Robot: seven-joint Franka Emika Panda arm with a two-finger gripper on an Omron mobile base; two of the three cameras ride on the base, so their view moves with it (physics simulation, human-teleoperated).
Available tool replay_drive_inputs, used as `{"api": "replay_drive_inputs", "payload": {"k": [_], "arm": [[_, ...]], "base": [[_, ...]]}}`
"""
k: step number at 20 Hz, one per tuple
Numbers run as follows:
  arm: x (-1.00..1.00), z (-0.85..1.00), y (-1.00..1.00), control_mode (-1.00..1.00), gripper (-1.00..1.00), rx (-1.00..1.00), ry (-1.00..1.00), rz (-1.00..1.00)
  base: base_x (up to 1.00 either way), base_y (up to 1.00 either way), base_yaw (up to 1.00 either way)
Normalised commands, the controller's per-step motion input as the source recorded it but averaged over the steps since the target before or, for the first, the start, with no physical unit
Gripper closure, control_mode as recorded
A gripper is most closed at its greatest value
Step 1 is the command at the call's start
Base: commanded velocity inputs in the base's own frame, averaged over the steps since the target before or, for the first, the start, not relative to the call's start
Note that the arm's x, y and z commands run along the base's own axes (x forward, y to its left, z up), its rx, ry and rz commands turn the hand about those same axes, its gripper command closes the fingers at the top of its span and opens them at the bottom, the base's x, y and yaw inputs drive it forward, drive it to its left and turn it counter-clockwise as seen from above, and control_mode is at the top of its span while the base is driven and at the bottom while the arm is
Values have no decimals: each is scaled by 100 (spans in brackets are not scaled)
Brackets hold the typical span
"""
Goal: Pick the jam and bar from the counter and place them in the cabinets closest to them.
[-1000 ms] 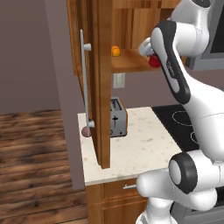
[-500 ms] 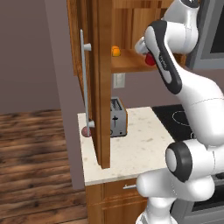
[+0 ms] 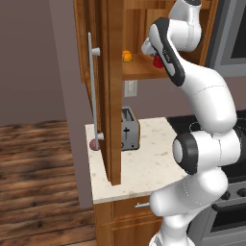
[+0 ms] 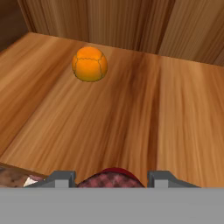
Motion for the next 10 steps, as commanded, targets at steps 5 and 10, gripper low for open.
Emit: {"api": "replay_drive_inputs", "payload": {"k": [5,10], "arm": [[44,0,-6,-100,100,1,3,-1],[12,0,-3,-100,-100,0,0,0]], "base": [[0,0,0],[0,0,0]]}}
